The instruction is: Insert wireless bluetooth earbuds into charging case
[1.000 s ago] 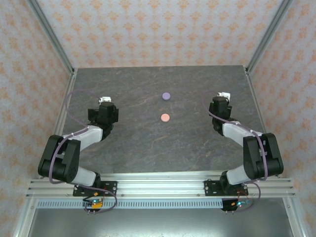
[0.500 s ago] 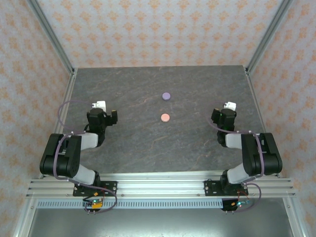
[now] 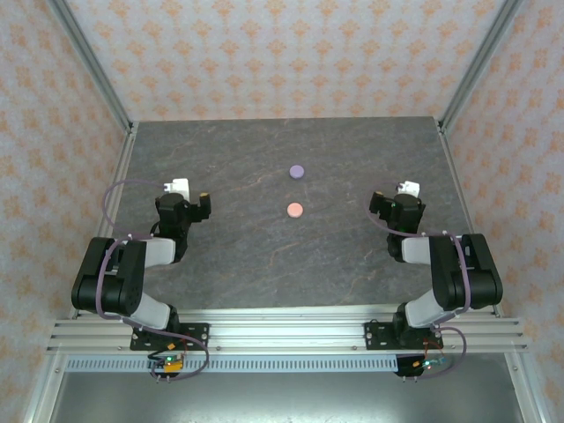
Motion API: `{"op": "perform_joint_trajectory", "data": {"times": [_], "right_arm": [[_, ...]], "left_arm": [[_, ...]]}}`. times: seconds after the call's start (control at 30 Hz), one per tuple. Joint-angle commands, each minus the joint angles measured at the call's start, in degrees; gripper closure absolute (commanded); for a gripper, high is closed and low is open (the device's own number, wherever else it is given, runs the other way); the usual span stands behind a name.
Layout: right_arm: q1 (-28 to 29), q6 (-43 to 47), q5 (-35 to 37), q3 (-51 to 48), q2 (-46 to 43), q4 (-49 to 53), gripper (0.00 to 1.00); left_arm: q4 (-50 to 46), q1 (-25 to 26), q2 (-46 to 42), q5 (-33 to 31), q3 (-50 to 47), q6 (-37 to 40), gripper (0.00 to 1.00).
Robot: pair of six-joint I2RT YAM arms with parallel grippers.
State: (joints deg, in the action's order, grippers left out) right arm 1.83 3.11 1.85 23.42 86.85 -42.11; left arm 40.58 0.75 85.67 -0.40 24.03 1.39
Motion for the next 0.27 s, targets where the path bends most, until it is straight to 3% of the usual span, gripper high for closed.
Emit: {"op": "perform_joint_trajectory", "data": {"times": [0.0,0.23], "right_arm": [[-0.2,0.0,-0.6,0.7,0.2,-1.9,0.01],[-0.2,0.0,-0.6,0.7,0.2,-1.8,0.01]], "left_arm": [[1.7,0.5,0.1,-0.3,0.5,-0.5,0.00],[2.0,0.5,0.1,-0.4,0.3,-0.5,0.00]]}}
